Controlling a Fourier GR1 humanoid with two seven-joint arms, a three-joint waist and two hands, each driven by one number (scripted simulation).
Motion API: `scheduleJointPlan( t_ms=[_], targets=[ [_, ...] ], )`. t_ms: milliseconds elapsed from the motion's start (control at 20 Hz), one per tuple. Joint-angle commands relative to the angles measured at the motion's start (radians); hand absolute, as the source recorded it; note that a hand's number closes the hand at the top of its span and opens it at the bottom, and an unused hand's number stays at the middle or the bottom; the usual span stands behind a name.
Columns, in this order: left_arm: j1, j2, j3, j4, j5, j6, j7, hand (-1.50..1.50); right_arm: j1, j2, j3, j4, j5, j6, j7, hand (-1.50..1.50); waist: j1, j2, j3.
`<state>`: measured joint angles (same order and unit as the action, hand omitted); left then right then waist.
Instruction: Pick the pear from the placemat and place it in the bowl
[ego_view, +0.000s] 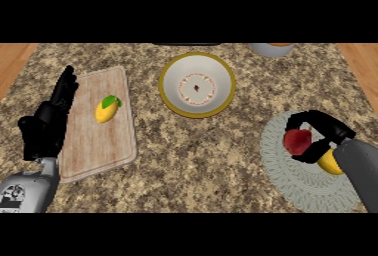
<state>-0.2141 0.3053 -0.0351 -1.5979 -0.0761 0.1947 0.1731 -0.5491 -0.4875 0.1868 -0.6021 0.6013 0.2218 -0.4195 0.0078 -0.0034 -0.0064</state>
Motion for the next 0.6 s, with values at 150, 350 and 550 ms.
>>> scheduleJointPlan(
  t_ms=[150, 350, 550],
  targets=[
    [0.020, -0.033, 0.019, -0.043, -0.046, -0.004, 0.034, 0.00, 0.032, 0.031, -0.045, -0.011, 0.026, -0.022, -0.063, 1.50, -0.005, 0.003, 0.007],
    [0.018, -0.019, 0.014, -0.001, -0.028, -0.019, 0.006, 0.00, -0.021, 0.368, 0.159, -0.160, 0.128, -0.081, 0.134, 1.50, 0.012, -0.013, 0.001],
    [-0.009, -0.043, -0.042, 0.000, -0.041, -0.037, -0.002, 0.00, -0.066, 0.477, 0.321, -0.219, 0.178, -0.055, 0.215, 1.50, 0.101, -0.005, 0.002]
  ],
)
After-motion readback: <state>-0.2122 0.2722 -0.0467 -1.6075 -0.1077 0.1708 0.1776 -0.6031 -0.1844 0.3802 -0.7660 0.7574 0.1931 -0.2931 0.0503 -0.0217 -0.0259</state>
